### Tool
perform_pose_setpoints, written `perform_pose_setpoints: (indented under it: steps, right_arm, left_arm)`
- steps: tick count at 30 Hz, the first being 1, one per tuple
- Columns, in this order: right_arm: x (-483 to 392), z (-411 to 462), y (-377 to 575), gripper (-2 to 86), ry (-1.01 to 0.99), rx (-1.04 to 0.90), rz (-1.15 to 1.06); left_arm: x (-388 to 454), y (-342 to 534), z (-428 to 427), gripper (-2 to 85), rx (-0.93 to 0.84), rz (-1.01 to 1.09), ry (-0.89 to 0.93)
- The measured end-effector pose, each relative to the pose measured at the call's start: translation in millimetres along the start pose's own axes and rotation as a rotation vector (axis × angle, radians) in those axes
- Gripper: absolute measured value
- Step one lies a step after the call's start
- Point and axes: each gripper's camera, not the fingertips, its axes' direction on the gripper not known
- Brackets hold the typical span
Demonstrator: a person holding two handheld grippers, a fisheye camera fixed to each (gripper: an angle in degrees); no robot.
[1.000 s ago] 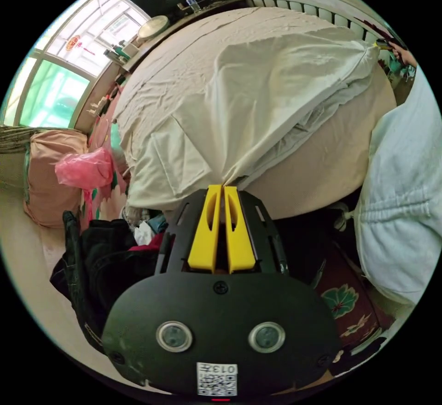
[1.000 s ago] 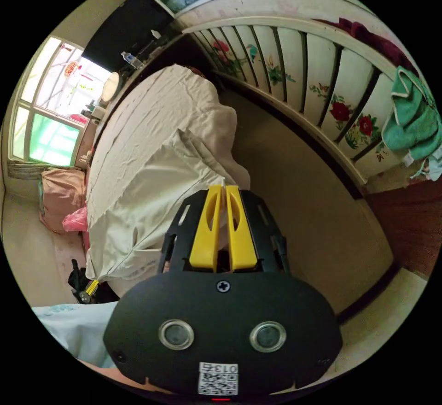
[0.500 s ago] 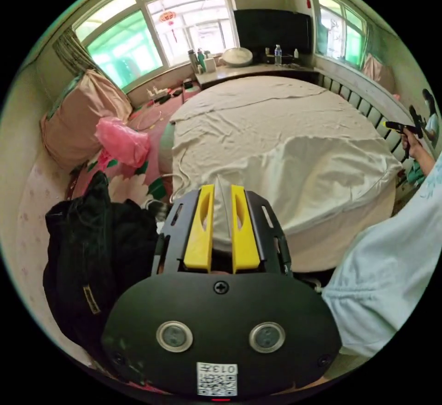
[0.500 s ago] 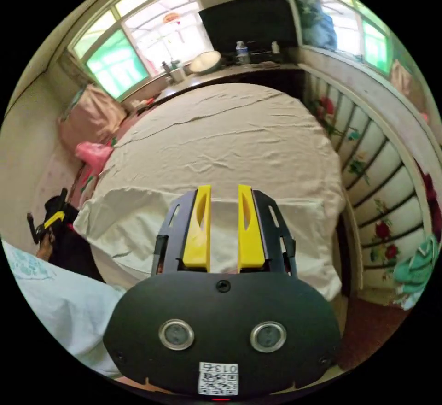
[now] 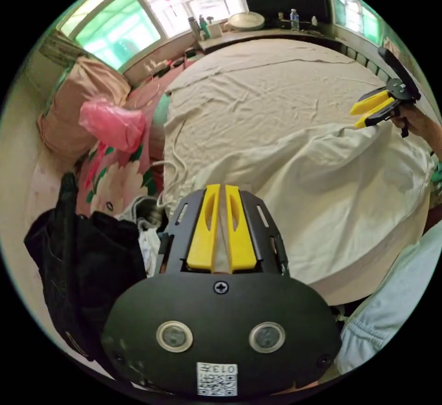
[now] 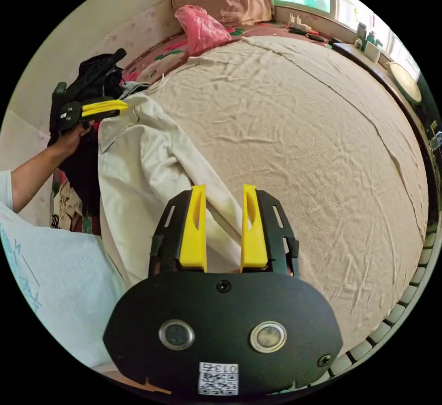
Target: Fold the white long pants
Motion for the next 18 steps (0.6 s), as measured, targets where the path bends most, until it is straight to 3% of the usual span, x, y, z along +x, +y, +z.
perform_pose_setpoints:
  steps: [5, 9, 12, 18]
  right_arm:
    - [-5.0, -40.2, 20.7, 9.8, 0.015, 0.093, 0.016]
    - [-7.3, -41.5, 19.7, 8.5, 0.039, 0.017, -0.039]
    - [2.5, -36.0, 18.0, 8.9, -0.053, -0.055, -0.043]
    - [23.9, -77.8, 20.3, 8.0, -0.173, 0.046, -0.035]
  left_arm:
    - [48.4, -58.3, 0.8, 2.9, 0.152, 0.3, 0.104]
    - [84.0, -92.4, 39.0, 5.8, 0.077, 0.568, 0.287]
    - [82.8, -103.7, 55.8, 6.1, 0.012, 0.623, 0.384]
    - [43.1, -122.0, 47.0, 7.1, 0.06, 0.594, 0.539]
